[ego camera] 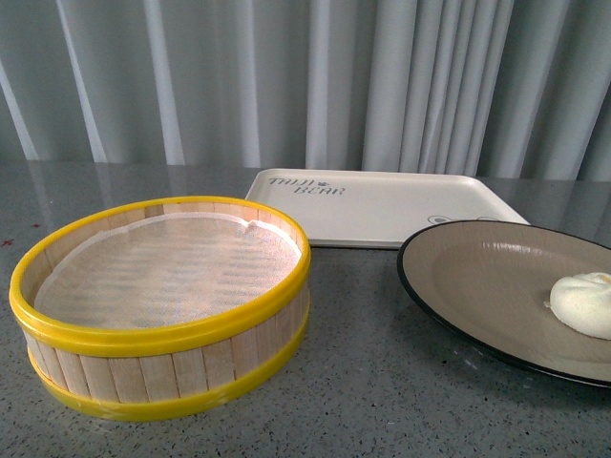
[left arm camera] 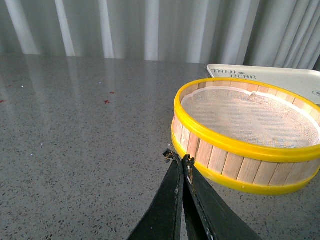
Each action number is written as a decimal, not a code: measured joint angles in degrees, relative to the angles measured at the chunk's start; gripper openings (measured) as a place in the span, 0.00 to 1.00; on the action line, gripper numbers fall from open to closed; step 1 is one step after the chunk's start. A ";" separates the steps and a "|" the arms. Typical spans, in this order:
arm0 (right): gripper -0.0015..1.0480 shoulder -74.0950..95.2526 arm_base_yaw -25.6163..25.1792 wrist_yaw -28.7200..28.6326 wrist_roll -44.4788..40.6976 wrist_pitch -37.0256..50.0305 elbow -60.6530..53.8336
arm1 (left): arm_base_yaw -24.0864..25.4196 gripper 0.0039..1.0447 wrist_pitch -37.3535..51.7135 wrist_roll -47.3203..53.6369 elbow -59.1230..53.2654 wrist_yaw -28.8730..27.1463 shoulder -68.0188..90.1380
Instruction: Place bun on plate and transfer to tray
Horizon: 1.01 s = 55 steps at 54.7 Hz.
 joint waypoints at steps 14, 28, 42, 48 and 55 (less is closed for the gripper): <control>0.92 -0.02 0.00 0.00 0.00 0.00 0.00 | 0.00 0.08 0.00 0.00 0.00 -0.02 -0.04; 0.92 -0.02 0.00 0.00 0.00 0.00 0.00 | 0.00 0.53 0.00 -0.02 0.00 -0.02 -0.02; 0.92 -0.02 0.00 0.00 0.00 0.00 0.00 | 0.00 0.94 0.00 0.13 0.00 -0.02 -0.04; 0.92 2.40 1.22 4.33 4.50 -5.46 2.05 | 0.00 0.94 0.00 0.13 0.00 -0.02 -0.02; 0.92 12.68 1.57 9.09 10.14 -11.65 7.61 | 0.00 0.94 0.00 0.13 0.00 -0.02 -0.04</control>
